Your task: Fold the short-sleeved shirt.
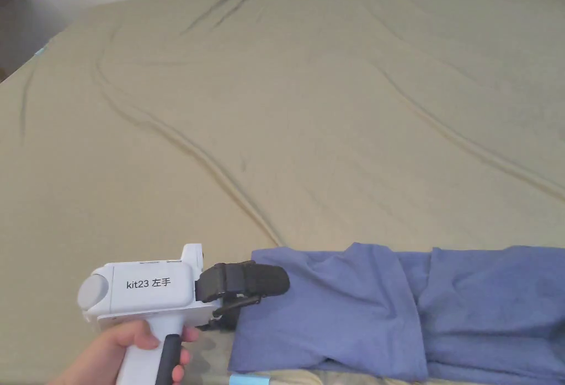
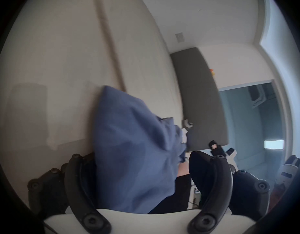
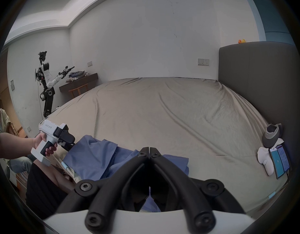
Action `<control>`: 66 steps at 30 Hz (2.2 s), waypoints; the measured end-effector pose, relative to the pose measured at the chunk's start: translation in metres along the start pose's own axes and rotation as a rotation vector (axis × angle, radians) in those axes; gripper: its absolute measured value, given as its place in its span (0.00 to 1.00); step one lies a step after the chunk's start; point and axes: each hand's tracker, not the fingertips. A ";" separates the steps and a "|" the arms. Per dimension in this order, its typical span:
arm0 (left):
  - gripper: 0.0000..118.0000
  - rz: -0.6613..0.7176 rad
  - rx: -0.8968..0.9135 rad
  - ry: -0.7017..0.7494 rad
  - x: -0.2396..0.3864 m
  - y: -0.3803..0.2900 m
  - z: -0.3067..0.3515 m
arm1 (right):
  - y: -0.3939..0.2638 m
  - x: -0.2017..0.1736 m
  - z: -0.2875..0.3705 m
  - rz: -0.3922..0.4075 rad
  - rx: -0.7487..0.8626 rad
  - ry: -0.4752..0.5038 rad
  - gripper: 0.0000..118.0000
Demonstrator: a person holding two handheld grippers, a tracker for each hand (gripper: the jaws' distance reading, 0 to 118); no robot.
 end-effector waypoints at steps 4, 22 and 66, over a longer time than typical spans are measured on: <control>0.10 -0.045 0.004 0.042 0.004 0.005 -0.019 | -0.001 -0.001 -0.005 0.011 -0.011 -0.006 0.00; 0.10 -0.075 0.084 0.587 0.093 0.022 0.096 | -0.005 0.006 0.011 0.014 -0.007 0.005 0.00; 0.00 -0.539 -0.200 0.887 0.194 -0.085 -0.233 | -0.024 0.031 0.030 0.046 -0.001 0.008 0.00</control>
